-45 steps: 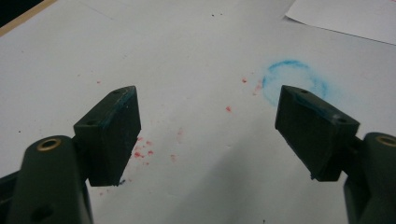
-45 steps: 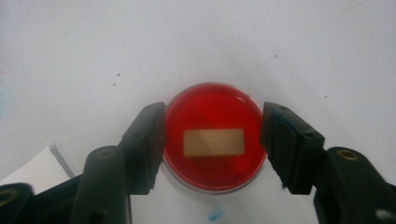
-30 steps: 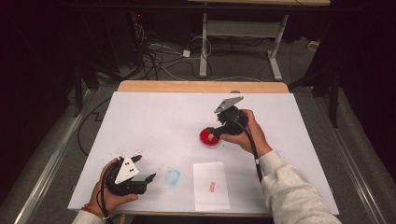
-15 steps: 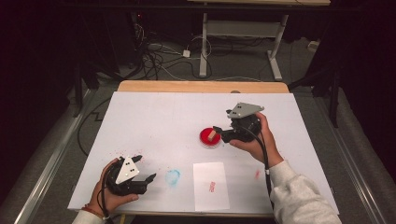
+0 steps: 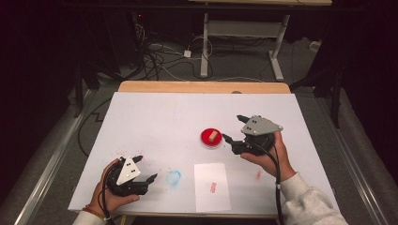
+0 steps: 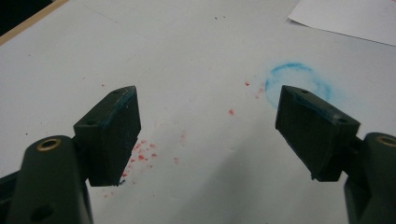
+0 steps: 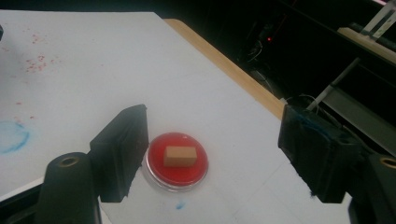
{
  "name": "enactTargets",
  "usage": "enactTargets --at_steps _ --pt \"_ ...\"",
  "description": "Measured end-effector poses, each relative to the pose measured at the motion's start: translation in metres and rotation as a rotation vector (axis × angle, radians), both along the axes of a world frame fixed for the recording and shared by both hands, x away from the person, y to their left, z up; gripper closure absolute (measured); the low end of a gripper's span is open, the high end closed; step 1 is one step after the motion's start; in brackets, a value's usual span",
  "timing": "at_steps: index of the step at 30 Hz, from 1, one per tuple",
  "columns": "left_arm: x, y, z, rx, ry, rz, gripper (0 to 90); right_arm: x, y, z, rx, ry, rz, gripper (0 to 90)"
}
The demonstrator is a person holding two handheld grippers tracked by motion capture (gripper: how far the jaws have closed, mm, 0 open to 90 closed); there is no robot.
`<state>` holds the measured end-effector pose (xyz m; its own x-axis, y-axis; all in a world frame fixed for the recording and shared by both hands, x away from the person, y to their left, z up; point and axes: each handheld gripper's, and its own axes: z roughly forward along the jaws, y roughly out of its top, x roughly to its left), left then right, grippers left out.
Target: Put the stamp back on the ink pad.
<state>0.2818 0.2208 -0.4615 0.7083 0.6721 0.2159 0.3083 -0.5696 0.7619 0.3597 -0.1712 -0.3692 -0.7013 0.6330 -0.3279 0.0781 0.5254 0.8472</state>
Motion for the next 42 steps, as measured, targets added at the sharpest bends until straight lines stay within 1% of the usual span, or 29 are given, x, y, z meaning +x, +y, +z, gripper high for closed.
enactTargets --at_steps 3,7,8,10,12,14,18,22,24,27,33,38,42 --pt "-0.001 0.000 0.000 -0.003 -0.002 -0.001 21.6 -0.006 -0.005 -0.003 0.004 -0.011 -0.005 22.2" --pt "-0.001 0.001 0.000 0.006 -0.002 -0.003 21.6 -0.012 -0.011 -0.008 0.018 -0.028 -0.016 21.4" --pt "-0.001 0.001 0.000 0.007 -0.003 -0.003 21.6 -0.013 -0.013 -0.009 0.019 -0.024 -0.019 21.5" --pt "-0.001 0.001 0.001 0.007 -0.004 -0.004 21.6 -0.016 -0.016 -0.012 0.009 -0.036 -0.023 21.6" --pt "-0.001 0.001 0.001 0.007 -0.005 -0.003 21.6 -0.018 -0.021 -0.014 0.020 -0.032 -0.022 21.7" --pt "-0.001 0.002 0.001 0.007 -0.004 -0.003 21.6 -0.021 -0.025 -0.016 0.025 -0.040 -0.036 21.7" --pt "-0.001 0.001 0.000 0.008 -0.004 -0.006 21.6 -0.026 -0.033 -0.020 0.030 -0.049 -0.045 21.8" --pt "-0.001 0.001 0.001 0.006 -0.003 -0.005 21.6 -0.031 -0.043 -0.024 0.032 -0.046 -0.062 22.1" --pt "-0.001 0.000 0.001 0.010 -0.004 -0.005 21.5 -0.034 -0.048 -0.026 0.032 -0.053 -0.069 22.2" --pt "0.000 0.000 0.001 0.008 -0.004 -0.004 21.5 -0.038 -0.054 -0.029 0.039 -0.048 -0.081 22.2" --pt "0.000 0.000 0.001 0.009 -0.001 -0.005 21.5 -0.044 -0.064 -0.034 0.035 -0.050 -0.104 22.2" --pt "0.000 0.000 0.001 0.008 -0.008 -0.001 21.2 -0.048 -0.073 -0.040 0.048 -0.048 -0.115 21.9" --pt "0.000 0.000 0.002 0.004 -0.014 0.003 21.1 -0.052 -0.079 -0.045 0.040 -0.046 -0.128 22.0"
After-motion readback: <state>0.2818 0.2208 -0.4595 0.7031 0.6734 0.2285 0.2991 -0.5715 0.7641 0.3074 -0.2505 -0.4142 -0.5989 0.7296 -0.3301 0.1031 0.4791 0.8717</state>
